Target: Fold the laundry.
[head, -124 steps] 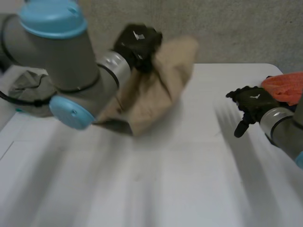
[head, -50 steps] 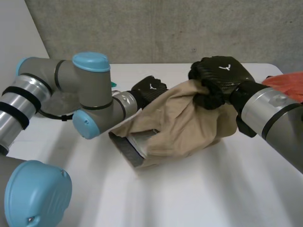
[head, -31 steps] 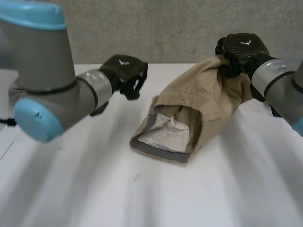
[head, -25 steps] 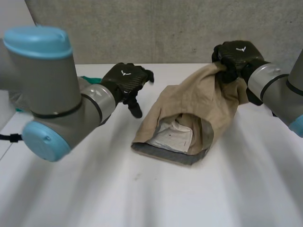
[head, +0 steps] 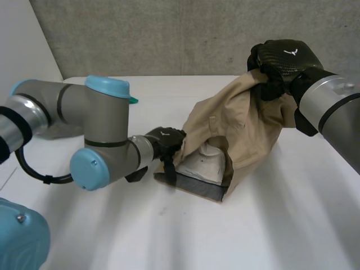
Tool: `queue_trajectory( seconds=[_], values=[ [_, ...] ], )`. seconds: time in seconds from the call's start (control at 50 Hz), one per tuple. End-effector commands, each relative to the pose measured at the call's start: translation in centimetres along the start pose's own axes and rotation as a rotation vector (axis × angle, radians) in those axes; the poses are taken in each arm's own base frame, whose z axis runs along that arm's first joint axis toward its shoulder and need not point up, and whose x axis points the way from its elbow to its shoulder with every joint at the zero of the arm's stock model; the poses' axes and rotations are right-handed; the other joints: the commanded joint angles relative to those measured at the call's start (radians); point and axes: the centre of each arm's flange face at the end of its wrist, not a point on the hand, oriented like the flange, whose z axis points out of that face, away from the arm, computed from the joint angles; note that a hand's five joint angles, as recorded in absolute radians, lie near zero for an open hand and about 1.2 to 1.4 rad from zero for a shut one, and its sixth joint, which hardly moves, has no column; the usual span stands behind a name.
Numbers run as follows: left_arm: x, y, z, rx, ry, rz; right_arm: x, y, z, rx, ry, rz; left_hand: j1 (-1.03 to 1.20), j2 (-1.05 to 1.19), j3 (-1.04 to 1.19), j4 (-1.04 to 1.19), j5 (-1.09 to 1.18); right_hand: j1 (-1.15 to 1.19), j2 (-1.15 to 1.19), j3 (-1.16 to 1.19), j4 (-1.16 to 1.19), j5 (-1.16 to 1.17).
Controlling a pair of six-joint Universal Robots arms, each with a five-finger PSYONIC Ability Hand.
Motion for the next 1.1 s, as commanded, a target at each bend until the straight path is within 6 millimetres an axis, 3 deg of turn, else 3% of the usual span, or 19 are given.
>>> queue_trajectory(
  seconds=[0.02, 0.04, 0.08, 0.16, 0.24, 0.26, 0.34, 0.38, 0.48, 0.54, 0.6, 0.62, 0.68, 0.7, 0.74, 0.78, 0.9, 1.02, 1.1],
  values=[
    [-0.8, -0.8, 2.1, 0.096, -0.123, 0.011, -0.9, 0.4, -0.5, -0.023, -0.002, 0.046, 0.980, 0.973, 0.971, 0.976, 0.954, 0.285, 0.238, 0.221, 0.204, 0.225],
    [-1.1, -1.1, 2.2, 0.113, -0.150, 0.008, -0.9, 0.6, -0.4, -0.028, 0.000, 0.054, 1.198, 1.191, 1.189, 1.194, 1.172, 0.285, 0.238, 0.221, 0.204, 0.225],
    [-2.3, -2.2, 2.1, 0.159, -0.251, -0.011, -0.5, 0.7, -0.2, -0.029, 0.014, 0.059, 1.201, 1.193, 1.191, 1.196, 1.174, 0.285, 0.238, 0.221, 0.204, 0.225],
    [-4.3, -5.0, -0.4, 0.207, -0.385, -0.042, 1.5, 2.7, 1.5, -0.079, 0.066, 0.059, 1.201, 1.193, 1.191, 1.196, 1.174, 0.285, 0.238, 0.221, 0.204, 0.225],
    [-4.7, -6.7, -3.8, 0.228, -0.385, -0.047, 3.6, 4.1, 4.4, -0.084, 0.079, 0.005, 1.201, 1.193, 1.191, 1.196, 1.174, 0.285, 0.238, 0.221, 0.204, 0.225],
    [-4.6, -7.4, -5.6, 0.242, -0.380, -0.042, 4.3, 4.3, 5.9, -0.067, 0.067, -0.023, 1.201, 1.193, 1.191, 1.196, 1.174, 0.285, 0.238, 0.221, 0.204, 0.225],
    [-3.1, -8.2, -9.7, 0.280, -0.361, -0.023, 5.5, 4.9, 9.3, -0.006, 0.009, -0.075, 1.201, 1.193, 1.191, 1.196, 1.174, 0.285, 0.238, 0.221, 0.204, 0.225],
    [-1.7, -7.7, -11.1, 0.281, -0.347, -0.008, 5.8, 5.7, 11.8, 0.060, -0.063, -0.075, 1.201, 1.193, 1.191, 1.196, 1.174, 0.285, 0.238, 0.221, 0.204, 0.225],
    [2.7, -5.5, -11.5, 0.313, -0.301, 0.030, 4.9, 6.9, 14.1, 0.133, -0.205, -0.016, 1.201, 1.193, 1.191, 1.196, 1.174, 0.285, 0.238, 0.221, 0.204, 0.225],
    [5.1, -3.5, -10.1, 0.309, -0.282, 0.050, 3.5, 8.5, 14.8, 0.141, -0.305, 0.041, 1.201, 1.193, 1.191, 1.196, 1.174, 0.285, 0.238, 0.221, 0.204, 0.225],
    [7.9, -0.5, -7.3, 0.262, -0.280, 0.075, 2.4, 10.8, 15.5, 0.163, -0.385, 0.043, 1.201, 1.193, 1.191, 1.196, 1.174, 0.285, 0.238, 0.221, 0.204, 0.225],
    [8.6, 0.5, -6.5, 0.233, -0.289, 0.081, 2.3, 11.7, 15.5, 0.157, -0.385, 0.038, 1.201, 1.193, 1.191, 1.196, 1.174, 0.255, 0.208, 0.191, 0.174, 0.196],
    [9.4, 1.3, -5.7, 0.200, -0.306, 0.088, 2.6, 12.8, 15.2, 0.127, -0.365, 0.026, 1.201, 1.193, 1.191, 1.196, 1.174, -0.237, -0.283, -0.301, -0.318, -0.296],
    [9.7, 1.3, -5.7, 0.183, -0.314, 0.087, 2.9, 13.1, 14.9, 0.108, -0.343, 0.016, 0.968, 0.961, 0.959, 0.964, 0.942, -0.619, -0.666, -0.683, -0.700, -0.679],
    [9.9, 1.3, -6.0, 0.160, -0.315, 0.083, 3.4, 13.0, 14.6, 0.089, -0.308, -0.002, 0.659, 0.652, 0.650, 0.655, 0.632, -0.937, -0.984, -1.001, -1.018, -0.997],
    [9.9, 0.9, -6.8, 0.129, -0.310, 0.066, 4.2, 12.2, 14.0, 0.065, -0.240, -0.028, 0.360, 0.352, 0.351, 0.355, 0.333, -0.937, -0.984, -1.001, -1.018, -0.997],
    [10.2, -0.8, -9.7, 0.108, -0.255, 0.047, 6.1, 9.1, 11.8, -0.010, -0.103, -0.045, 0.012, 0.005, 0.003, 0.008, -0.015, -0.937, -0.984, -1.001, -1.018, -0.997],
    [9.6, -3.5, -14.2, 0.119, -0.223, 0.064, 6.6, 6.8, 8.6, -0.133, -0.011, -0.021, -0.021, -0.029, -0.030, -0.026, -0.048, -0.937, -0.984, -1.001, -1.018, -0.997],
    [8.3, -5.5, -16.8, 0.163, -0.225, 0.056, 7.2, 6.7, 6.7, -0.241, 0.072, -0.014, -0.021, -0.029, -0.030, -0.026, -0.048, -0.937, -0.984, -1.001, -1.018, -0.997]
  ],
)
